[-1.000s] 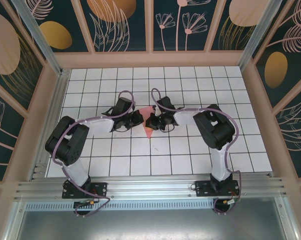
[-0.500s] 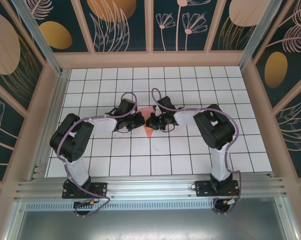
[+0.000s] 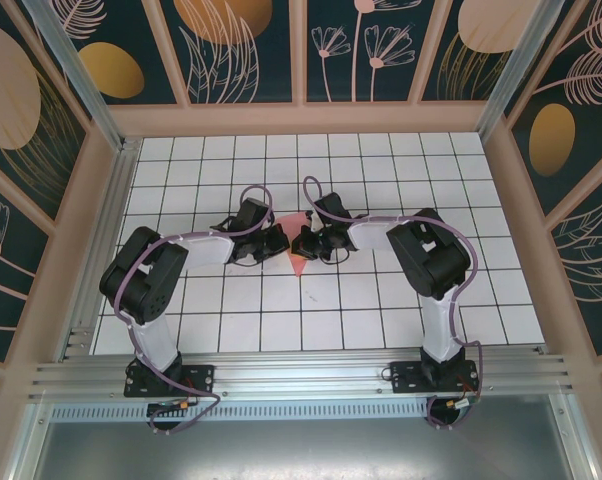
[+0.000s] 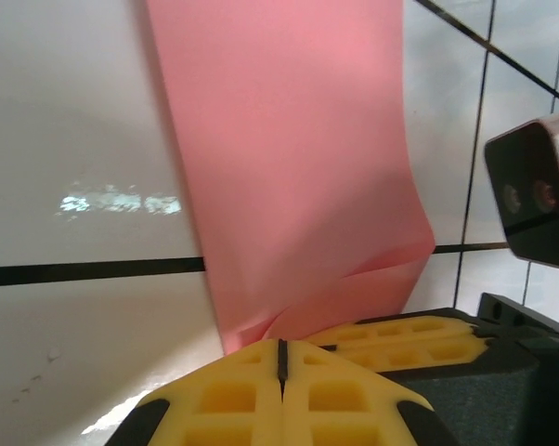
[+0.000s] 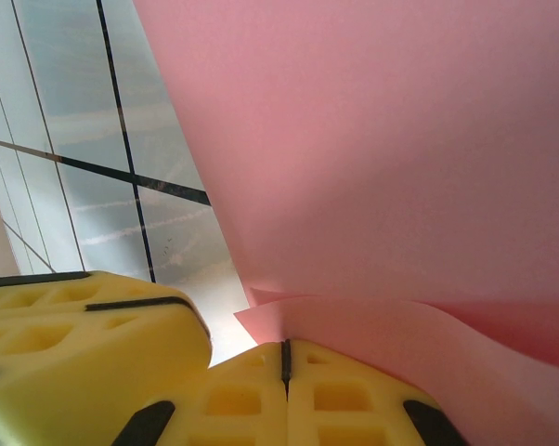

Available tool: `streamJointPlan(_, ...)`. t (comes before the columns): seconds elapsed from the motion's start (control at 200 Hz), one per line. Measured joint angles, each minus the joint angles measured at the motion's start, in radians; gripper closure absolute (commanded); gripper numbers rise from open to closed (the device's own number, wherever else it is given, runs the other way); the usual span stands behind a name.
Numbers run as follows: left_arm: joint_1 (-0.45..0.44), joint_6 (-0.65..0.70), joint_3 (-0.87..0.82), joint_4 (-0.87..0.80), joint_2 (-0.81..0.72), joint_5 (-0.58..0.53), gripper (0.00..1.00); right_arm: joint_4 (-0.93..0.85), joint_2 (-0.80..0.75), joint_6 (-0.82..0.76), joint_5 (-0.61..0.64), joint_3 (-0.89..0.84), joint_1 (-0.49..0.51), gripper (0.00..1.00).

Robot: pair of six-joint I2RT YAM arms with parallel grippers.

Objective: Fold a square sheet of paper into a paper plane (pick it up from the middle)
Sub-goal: Third fold the triangle at the center of the table.

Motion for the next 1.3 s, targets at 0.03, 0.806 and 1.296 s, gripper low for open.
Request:
streamJointPlan(0.03,-0.001,-0.008,-0.005,-0.004,0.000,-0.007,1.00,0.000,0.000,0.000,0.000,0.000,0.000,1.00)
streamJointPlan(0.806,0.005,-0.072,-0.035,0.040,0.011,0.041,1.00,0.015,0.000,0.019,-0.003,-0.008,-0.002,1.00)
streamJointPlan(1.296,0.013,-0.098,-0.012,0.027,0.039,0.027,1.00,0.039,0.000,0.023,-0.017,-0.021,-0.006,1.00)
